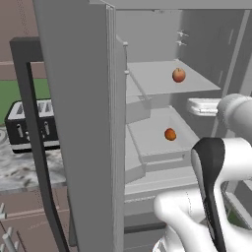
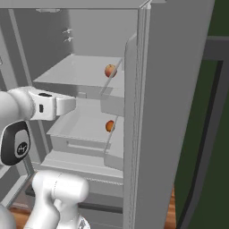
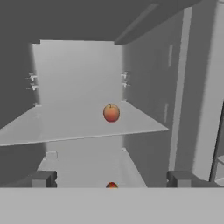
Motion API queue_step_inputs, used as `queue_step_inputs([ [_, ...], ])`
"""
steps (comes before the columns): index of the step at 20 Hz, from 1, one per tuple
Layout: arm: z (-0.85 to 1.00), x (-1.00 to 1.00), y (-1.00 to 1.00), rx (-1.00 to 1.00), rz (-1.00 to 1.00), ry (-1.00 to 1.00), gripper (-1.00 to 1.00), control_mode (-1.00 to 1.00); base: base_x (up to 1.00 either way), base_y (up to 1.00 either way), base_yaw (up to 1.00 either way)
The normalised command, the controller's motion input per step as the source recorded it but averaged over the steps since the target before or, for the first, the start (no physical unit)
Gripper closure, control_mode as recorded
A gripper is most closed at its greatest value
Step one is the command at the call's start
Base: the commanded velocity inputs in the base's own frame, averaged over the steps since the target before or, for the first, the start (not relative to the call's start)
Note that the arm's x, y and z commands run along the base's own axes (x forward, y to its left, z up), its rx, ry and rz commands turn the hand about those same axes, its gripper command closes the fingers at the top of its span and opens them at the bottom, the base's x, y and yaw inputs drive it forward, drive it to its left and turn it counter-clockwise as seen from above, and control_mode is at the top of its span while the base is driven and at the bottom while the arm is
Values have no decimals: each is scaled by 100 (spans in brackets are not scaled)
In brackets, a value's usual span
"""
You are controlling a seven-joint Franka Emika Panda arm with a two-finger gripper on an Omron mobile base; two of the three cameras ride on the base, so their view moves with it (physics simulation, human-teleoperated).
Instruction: Retrieve the peach and mango from the fridge and place them into the bowl on the dining table.
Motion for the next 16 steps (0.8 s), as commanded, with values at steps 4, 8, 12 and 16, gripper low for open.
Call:
queue_step_inputs([
  [4, 41, 0, -4, 8, 0, 0, -100, -100, 0, 0, 0],
  [8, 18, 0, -4, 4, 0, 4, -100, -100, 0, 0, 0],
  [12, 1, 7, 0, 0, 0, 4, -100, -100, 0, 0, 0],
  [16, -16, 21, 0, 0, 0, 17, -100, -100, 0, 0, 0],
])
